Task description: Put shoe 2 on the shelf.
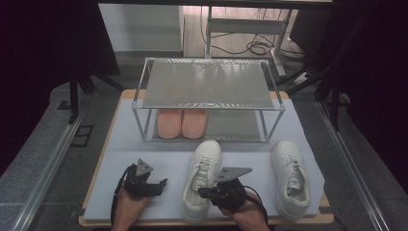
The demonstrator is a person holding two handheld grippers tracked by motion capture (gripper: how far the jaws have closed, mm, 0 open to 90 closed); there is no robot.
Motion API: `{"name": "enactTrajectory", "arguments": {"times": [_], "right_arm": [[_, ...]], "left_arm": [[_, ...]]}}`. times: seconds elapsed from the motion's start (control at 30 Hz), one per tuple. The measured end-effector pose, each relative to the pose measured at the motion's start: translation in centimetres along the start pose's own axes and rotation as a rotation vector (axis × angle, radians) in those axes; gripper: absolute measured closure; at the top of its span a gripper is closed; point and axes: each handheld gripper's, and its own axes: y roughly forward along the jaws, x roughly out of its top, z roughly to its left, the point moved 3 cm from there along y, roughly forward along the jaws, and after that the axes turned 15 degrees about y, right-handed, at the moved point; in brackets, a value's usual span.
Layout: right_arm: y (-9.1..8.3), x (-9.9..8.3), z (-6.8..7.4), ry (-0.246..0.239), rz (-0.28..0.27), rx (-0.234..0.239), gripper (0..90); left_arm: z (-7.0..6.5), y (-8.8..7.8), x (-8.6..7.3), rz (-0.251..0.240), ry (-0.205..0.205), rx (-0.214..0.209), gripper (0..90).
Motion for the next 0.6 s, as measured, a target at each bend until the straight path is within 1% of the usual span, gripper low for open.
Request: {"name": "enactTrajectory", "arguments": {"times": [0.07, 0.1, 0.13, 0.17, 0.2, 0.23, 0.3, 0.33, 0.37, 0.4, 0.47, 0.5, 0.53, 0.57, 0.6], "right_arm": [[0.0, -0.1, -0.2, 0.0, -0.001, -0.009, 90.0], [-0.1, -0.1, -0.5, 0.019, -0.003, 0.009, 90.0], [-0.3, -0.1, -0.7, 0.024, -0.004, 0.01, 90.0], [-0.6, -0.1, -0.8, 0.003, -0.008, -0.014, 90.0], [-0.6, -0.1, -0.8, 0.003, -0.008, -0.014, 90.0], [-0.9, -0.1, -1.2, -0.004, -0.012, -0.048, 90.0], [-1.1, -0.1, -1.5, 0.0, -0.015, -0.054, 90.0], [-1.4, 0.0, -2.0, 0.009, -0.019, -0.063, 90.0], [-1.9, 0.0, -2.7, 0.01, -0.027, -0.088, 90.0], [-1.9, 0.0, -2.7, 0.01, -0.027, -0.088, 90.0], [-2.4, 0.1, -3.5, 0.016, -0.032, -0.112, 90.0], [-2.8, 0.2, -4.2, 0.015, -0.032, -0.138, 90.0], [-3.0, 0.2, -4.5, 0.012, -0.033, -0.157, 90.0], [-3.0, 0.2, -4.5, 0.012, -0.033, -0.157, 90.0], [-3.5, 0.2, -5.1, 0.007, -0.037, -0.195, 90.0]], "left_arm": [[0.0, 0.0, 0.0, -0.001, 0.0, 0.001, 13.5], [0.0, 0.0, 0.0, 0.0, 0.0, 0.001, 13.5], [0.0, 0.0, 0.0, 0.0, 0.0, 0.001, 13.6], [0.0, 0.0, 0.0, 0.0, 0.0, 0.001, 13.5], [0.0, 0.0, 0.0, 0.0, 0.0, 0.001, 13.5], [0.0, 0.0, 0.0, 0.001, 0.001, 0.001, 13.6], [0.0, 0.0, 0.0, 0.001, 0.001, 0.001, 13.6], [0.0, 0.0, 0.0, 0.001, 0.001, 0.001, 13.6], [0.0, 0.0, 0.0, 0.001, 0.0, 0.001, 13.6], [0.0, 0.0, 0.0, 0.001, 0.0, 0.001, 13.5], [0.0, 0.0, 0.0, 0.001, 0.0, 0.001, 13.5], [0.0, 0.0, 0.0, 0.001, 0.0, 0.001, 13.6], [0.0, 0.0, 0.0, 0.001, 0.0, 0.001, 13.5], [0.0, 0.0, 0.0, 0.001, 0.0, 0.001, 13.5], [0.0, 0.0, 0.0, 0.001, 0.0, 0.001, 13.5]]}}
